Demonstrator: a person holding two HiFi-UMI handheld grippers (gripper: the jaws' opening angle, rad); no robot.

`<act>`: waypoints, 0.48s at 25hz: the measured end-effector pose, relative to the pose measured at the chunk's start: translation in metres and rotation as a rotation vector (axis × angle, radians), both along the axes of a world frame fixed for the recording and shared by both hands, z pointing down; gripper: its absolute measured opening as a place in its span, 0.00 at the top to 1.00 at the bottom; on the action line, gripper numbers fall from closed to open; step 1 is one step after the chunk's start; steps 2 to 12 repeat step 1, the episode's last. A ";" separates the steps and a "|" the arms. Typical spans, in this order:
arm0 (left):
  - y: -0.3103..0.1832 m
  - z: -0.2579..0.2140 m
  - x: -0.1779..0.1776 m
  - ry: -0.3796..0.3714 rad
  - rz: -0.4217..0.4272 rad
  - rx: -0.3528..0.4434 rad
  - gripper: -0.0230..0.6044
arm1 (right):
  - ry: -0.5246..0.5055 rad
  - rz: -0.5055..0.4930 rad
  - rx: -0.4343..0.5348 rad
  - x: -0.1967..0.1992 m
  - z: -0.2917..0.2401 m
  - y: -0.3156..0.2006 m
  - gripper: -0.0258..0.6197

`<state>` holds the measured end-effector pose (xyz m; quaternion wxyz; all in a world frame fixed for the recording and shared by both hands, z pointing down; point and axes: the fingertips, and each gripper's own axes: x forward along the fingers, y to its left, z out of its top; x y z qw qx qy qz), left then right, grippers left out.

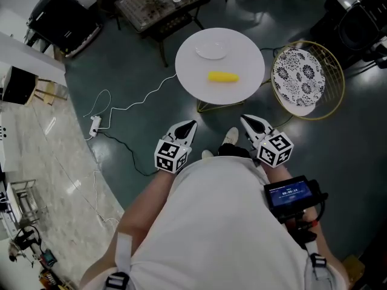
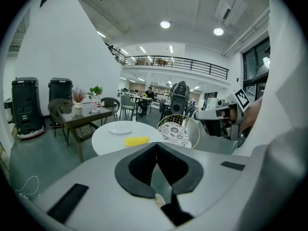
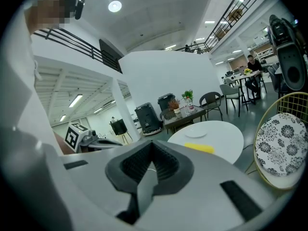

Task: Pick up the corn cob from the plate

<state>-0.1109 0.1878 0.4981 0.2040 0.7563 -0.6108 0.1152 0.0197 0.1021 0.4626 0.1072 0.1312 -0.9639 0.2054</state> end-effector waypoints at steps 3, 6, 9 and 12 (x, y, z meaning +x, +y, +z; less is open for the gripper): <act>-0.002 0.000 0.001 -0.001 0.002 0.001 0.95 | 0.000 0.001 -0.001 0.001 0.001 -0.001 0.95; -0.002 0.000 0.001 -0.001 0.002 0.001 0.95 | 0.000 0.001 -0.001 0.001 0.001 -0.001 0.95; -0.002 0.000 0.001 -0.001 0.002 0.001 0.95 | 0.000 0.001 -0.001 0.001 0.001 -0.001 0.95; -0.002 0.000 0.001 -0.001 0.002 0.001 0.95 | 0.000 0.001 -0.001 0.001 0.001 -0.001 0.95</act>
